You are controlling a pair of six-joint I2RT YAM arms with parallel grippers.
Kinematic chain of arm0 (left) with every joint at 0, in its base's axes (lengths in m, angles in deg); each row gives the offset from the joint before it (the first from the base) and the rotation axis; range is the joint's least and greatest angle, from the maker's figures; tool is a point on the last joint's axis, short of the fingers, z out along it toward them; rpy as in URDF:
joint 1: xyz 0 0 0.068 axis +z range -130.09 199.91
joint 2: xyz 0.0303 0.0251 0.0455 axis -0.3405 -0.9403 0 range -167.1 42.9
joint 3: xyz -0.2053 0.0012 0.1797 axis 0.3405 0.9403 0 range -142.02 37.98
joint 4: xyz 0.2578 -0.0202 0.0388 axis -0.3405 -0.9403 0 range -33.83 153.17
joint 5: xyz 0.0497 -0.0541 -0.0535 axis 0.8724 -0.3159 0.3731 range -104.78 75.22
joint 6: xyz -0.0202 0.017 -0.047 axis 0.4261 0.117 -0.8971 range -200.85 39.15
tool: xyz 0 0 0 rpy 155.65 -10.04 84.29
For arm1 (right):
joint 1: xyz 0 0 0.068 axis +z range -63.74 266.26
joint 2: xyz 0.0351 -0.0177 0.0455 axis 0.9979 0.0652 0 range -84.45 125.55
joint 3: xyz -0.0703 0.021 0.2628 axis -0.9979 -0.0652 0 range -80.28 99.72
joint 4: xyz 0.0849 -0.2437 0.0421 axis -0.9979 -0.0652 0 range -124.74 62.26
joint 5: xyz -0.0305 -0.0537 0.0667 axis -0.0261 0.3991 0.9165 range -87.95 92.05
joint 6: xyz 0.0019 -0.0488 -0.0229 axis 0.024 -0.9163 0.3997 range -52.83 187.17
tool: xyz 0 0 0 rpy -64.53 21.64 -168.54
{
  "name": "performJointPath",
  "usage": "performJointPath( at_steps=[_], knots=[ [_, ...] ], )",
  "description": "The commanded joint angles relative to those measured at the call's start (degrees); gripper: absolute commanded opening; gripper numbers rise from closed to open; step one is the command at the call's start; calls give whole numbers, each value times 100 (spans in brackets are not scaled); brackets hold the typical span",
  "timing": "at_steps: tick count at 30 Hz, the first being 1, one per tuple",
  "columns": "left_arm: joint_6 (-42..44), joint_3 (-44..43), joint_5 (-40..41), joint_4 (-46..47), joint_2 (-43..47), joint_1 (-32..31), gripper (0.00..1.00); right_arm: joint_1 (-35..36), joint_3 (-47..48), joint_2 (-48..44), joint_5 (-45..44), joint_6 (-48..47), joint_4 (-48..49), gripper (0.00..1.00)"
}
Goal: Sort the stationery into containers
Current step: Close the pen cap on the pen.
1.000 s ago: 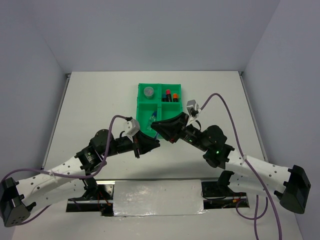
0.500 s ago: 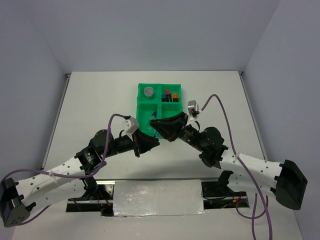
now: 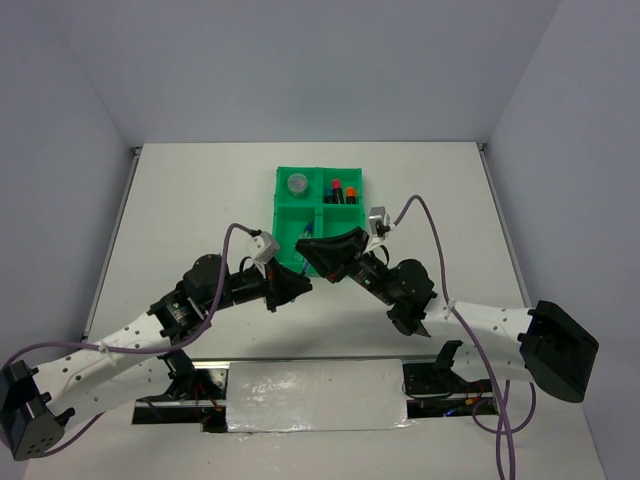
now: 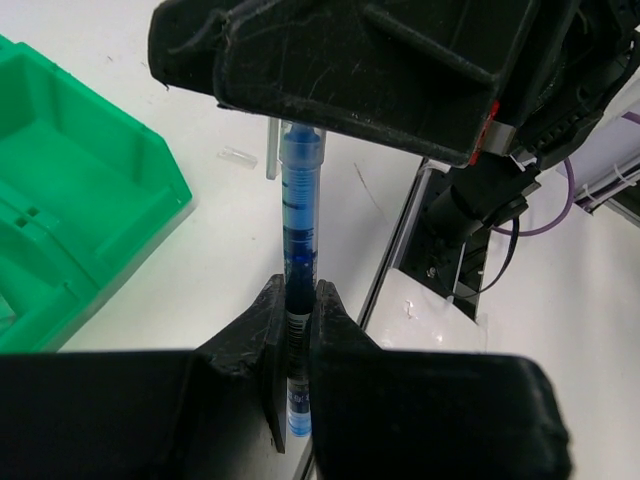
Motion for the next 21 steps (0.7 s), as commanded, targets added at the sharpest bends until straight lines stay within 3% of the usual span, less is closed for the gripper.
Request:
performJointPath(
  at_steps=[1,13,21],
  knots=[
    [-288,-541,160,2794,247,190,0,491,-552,519,966,-83,-1581,0],
    [-850,-93,274,4181,98,332,0,650,-780,1073,843,322,-597,0],
    [-772,-118,476,4307,115,340,0,746,-807,1293,851,427,-394,0]
  ],
)
